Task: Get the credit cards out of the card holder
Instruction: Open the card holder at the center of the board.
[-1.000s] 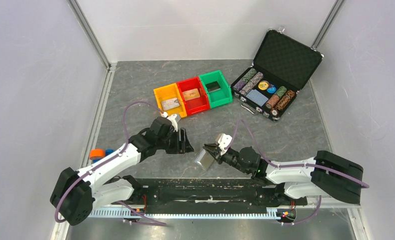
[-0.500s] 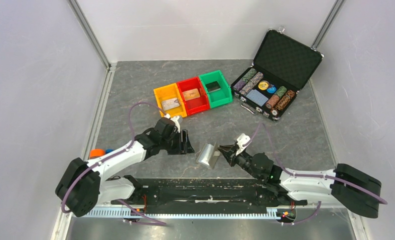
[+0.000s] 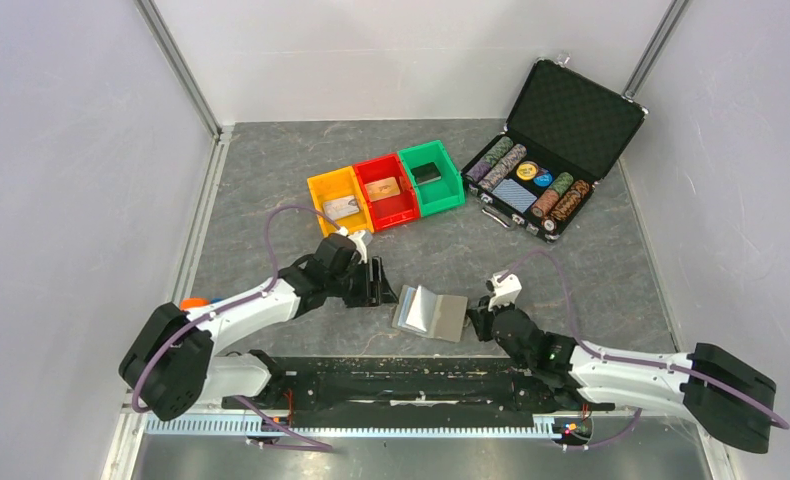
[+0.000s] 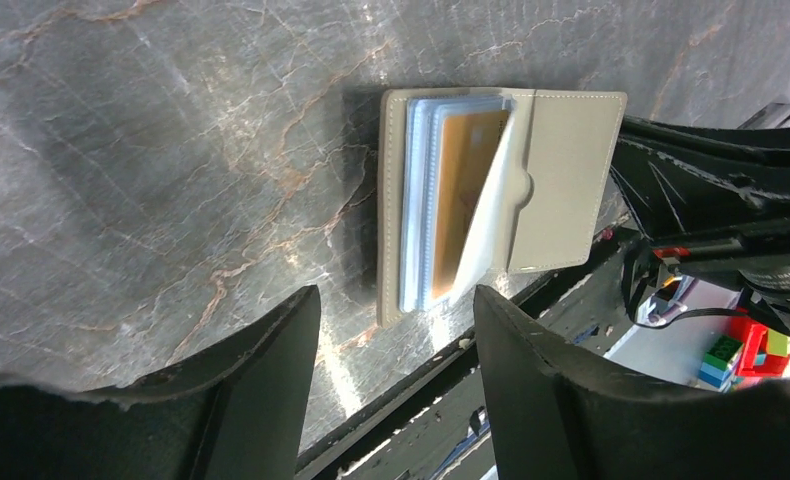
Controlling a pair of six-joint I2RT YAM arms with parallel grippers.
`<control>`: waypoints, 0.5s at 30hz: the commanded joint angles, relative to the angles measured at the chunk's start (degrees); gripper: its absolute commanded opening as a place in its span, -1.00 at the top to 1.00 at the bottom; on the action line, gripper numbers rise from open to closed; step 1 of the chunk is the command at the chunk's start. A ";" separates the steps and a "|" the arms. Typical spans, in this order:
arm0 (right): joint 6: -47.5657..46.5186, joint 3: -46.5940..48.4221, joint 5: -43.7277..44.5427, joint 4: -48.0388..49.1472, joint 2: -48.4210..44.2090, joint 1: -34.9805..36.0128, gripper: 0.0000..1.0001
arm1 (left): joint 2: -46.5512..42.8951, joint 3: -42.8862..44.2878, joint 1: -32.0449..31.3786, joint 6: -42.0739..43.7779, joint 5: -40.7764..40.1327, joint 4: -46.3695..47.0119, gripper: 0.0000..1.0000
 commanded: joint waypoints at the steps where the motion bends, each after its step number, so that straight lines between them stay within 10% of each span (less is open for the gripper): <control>1: 3.45 2.54 5.21 -5.58 1.50 -1.86 0.82 | 0.85 0.14 -1.01 -2.55 2.35 4.70 -0.28; 10: -1.54 7.66 1.63 -4.74 7.42 -8.86 0.75 | 3.09 0.16 -1.50 -2.42 2.29 6.36 -0.24; 15: -1.07 13.74 0.13 -13.75 6.63 -10.24 0.37 | 3.75 0.18 -1.88 -2.59 2.35 6.65 -0.23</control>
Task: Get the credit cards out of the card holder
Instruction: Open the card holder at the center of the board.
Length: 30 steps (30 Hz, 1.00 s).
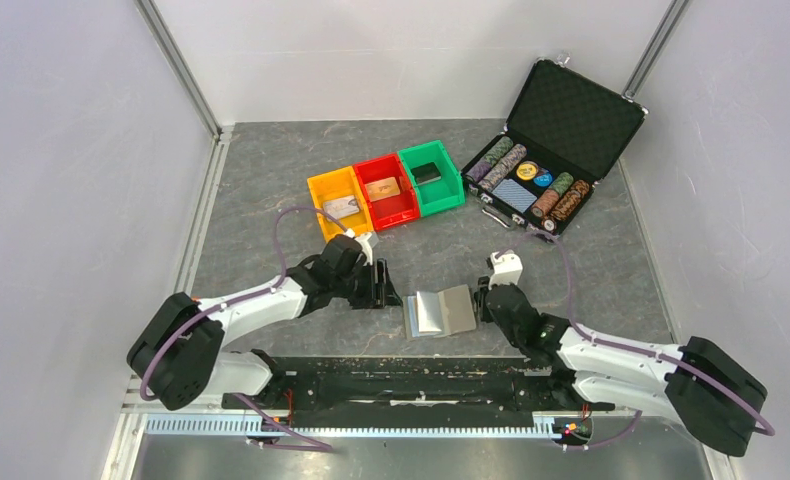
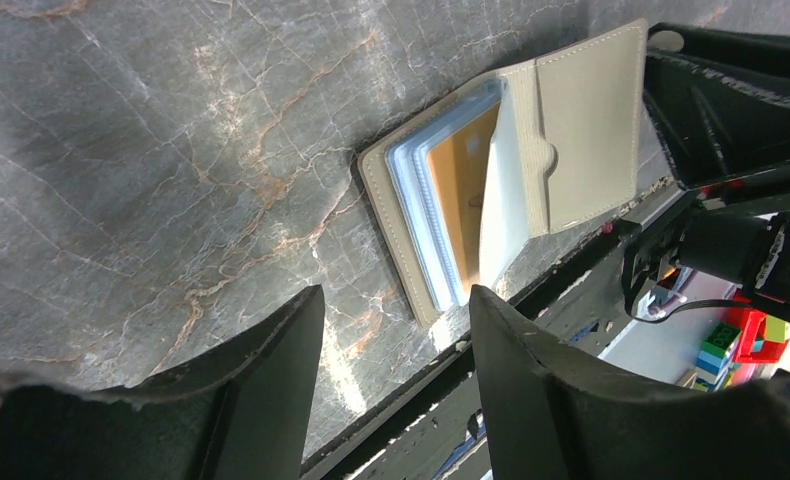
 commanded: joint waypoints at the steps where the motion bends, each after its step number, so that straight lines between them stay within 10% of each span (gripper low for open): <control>1: -0.62 7.47 -1.59 -8.35 -1.74 -0.68 0.32 | -0.29 -0.03 -0.66 -1.90 0.88 2.96 -0.23; 19: 2.93 26.21 -16.14 -19.70 -2.23 0.63 -0.03 | -3.01 -2.27 -0.68 -1.37 -1.07 2.43 -0.24; 30: 8.61 22.16 -26.63 -1.84 5.93 10.59 0.16 | -3.54 -3.76 -0.68 -2.22 -3.27 2.88 -0.21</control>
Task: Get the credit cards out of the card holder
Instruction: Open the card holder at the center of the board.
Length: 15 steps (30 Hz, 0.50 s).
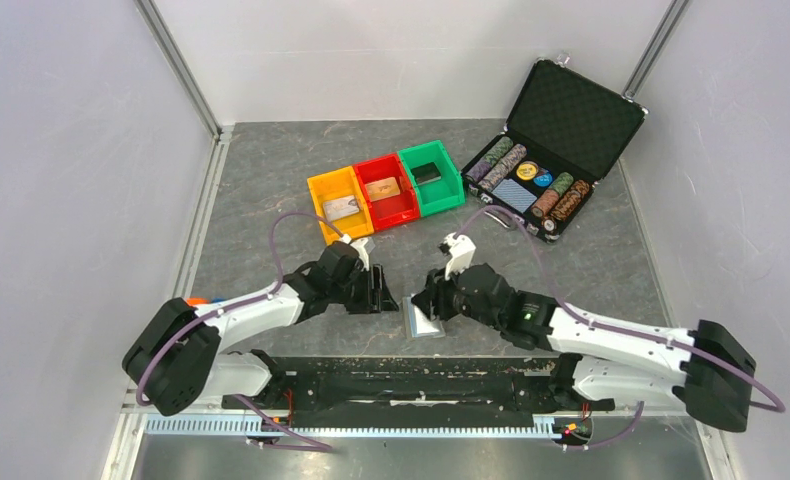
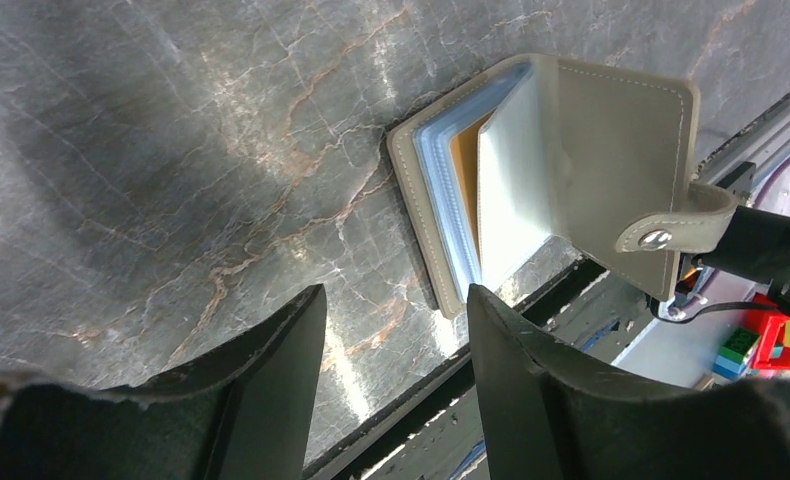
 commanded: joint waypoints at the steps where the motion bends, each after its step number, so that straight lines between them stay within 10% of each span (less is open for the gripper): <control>1: 4.88 -2.84 -9.82 13.35 4.12 2.84 0.19 | -2.10 -0.98 -0.22 -2.29 -2.37 1.77 -0.21; 15: 3.30 -4.62 11.84 -0.41 4.30 3.20 0.02 | -3.30 -0.96 -0.22 -2.03 -4.03 -0.20 -0.20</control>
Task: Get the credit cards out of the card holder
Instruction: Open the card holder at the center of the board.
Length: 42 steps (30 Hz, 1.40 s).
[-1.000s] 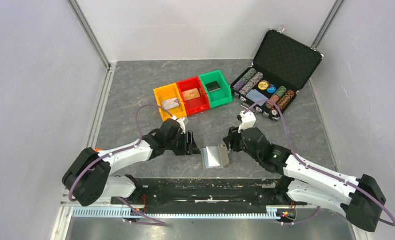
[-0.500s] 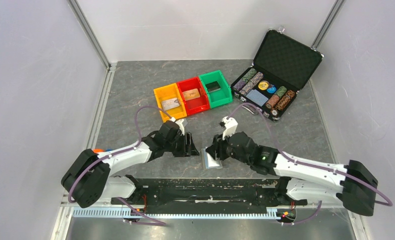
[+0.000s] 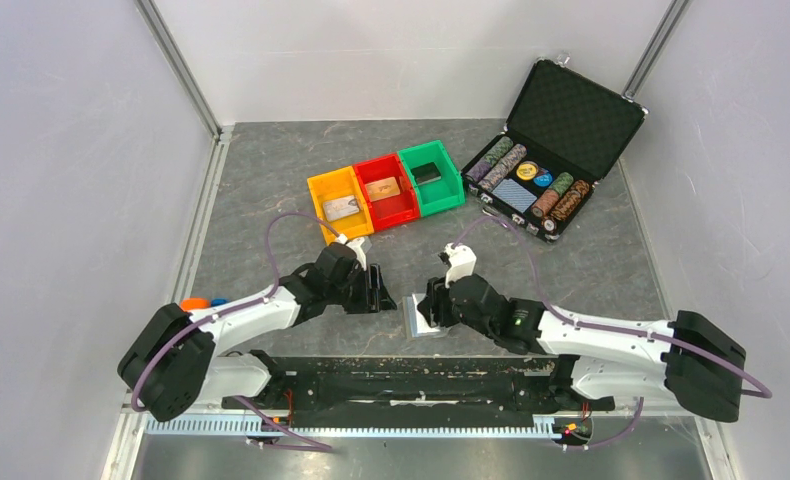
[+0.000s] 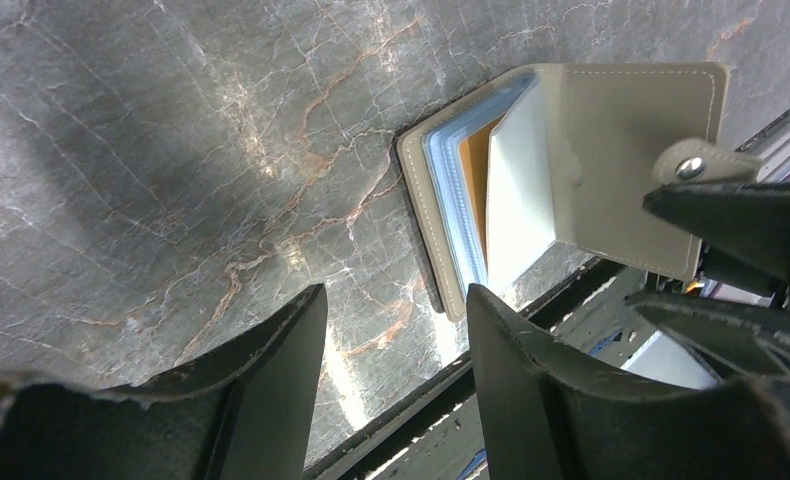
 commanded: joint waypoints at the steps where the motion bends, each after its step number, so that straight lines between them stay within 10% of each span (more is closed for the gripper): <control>1: -1.37 -1.10 8.58 -3.98 -2.17 0.06 0.02 | -1.09 0.24 -0.23 -1.36 -1.62 -0.26 -0.20; 34: 0.77 -17.67 -4.83 13.60 1.68 -10.50 0.51 | 6.65 -4.89 -0.22 -8.33 11.18 26.74 -0.30; 42: 1.85 -19.96 -6.54 15.87 1.47 -11.31 0.53 | 11.33 -4.30 -0.31 -9.61 12.38 29.95 -0.02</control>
